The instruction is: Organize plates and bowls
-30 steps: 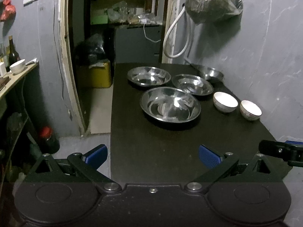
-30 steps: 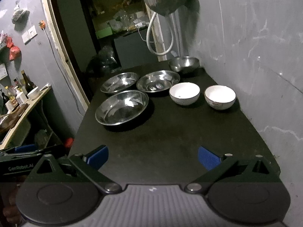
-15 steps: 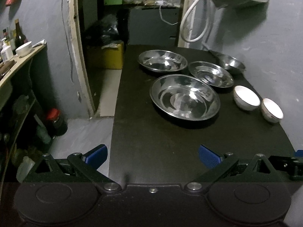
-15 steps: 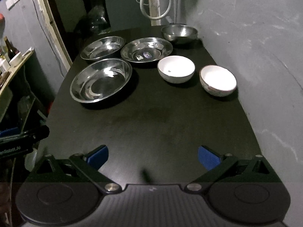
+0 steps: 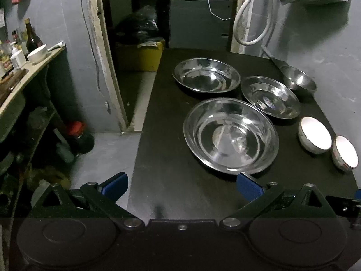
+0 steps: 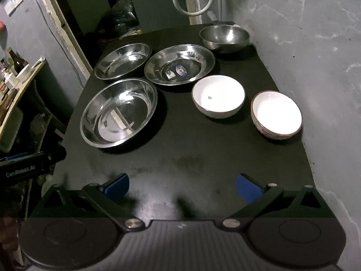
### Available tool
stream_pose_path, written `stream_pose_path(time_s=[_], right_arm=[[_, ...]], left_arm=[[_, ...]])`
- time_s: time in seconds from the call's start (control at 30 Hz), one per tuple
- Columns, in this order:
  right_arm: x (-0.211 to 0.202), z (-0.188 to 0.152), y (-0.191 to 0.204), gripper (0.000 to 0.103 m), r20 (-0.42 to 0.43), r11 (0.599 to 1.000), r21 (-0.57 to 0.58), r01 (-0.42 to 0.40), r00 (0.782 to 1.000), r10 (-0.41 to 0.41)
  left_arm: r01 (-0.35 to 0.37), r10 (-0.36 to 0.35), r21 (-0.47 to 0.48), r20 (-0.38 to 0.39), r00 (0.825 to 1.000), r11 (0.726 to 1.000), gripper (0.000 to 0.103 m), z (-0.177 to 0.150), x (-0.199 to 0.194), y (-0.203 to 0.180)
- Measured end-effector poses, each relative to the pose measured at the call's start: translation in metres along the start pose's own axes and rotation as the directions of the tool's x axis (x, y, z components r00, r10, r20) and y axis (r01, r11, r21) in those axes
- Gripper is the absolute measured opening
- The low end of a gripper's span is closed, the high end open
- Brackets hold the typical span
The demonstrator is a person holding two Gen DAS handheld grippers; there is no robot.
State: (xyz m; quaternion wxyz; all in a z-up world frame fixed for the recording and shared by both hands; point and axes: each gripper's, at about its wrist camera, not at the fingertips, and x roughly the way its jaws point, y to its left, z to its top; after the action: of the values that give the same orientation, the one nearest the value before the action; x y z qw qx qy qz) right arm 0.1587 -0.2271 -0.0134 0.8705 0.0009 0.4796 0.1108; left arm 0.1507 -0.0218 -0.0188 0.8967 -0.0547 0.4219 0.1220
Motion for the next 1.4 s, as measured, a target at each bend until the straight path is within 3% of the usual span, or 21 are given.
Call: stream_pose_path(time_s=[0.4, 0.93, 1.2, 1.4], right_arm=[[0.018, 0.049, 0.025, 0.103, 0.052, 1.000, -0.008, 0.003, 0.999, -0.002], [0.053, 0.119, 0.079, 0.103, 0.148, 0.993, -0.039, 0.110, 0.984, -0.103], [0.090, 0.148, 0.098, 0.103, 0.254, 0.997, -0.036, 0.067, 0.966, -0.056], [0.123, 0.160, 0.105, 0.103, 0.252, 0.997, 0.054, -0.061, 0.967, 0.046]], left_arm=[[-0.052, 0.050, 0.071, 0.032, 0.998, 0.996, 0.102, 0.055, 0.024, 0.025], [-0.001, -0.010, 0.102, 0.106, 0.994, 0.995, 0.102, 0.158, 0.098, 0.080], [0.089, -0.102, 0.138, 0.088, 0.991, 0.986, 0.102, 0.190, 0.158, 0.076], [0.158, -0.168, 0.192, 0.038, 0.985, 0.969, 0.102, 0.202, 0.205, 0.070]])
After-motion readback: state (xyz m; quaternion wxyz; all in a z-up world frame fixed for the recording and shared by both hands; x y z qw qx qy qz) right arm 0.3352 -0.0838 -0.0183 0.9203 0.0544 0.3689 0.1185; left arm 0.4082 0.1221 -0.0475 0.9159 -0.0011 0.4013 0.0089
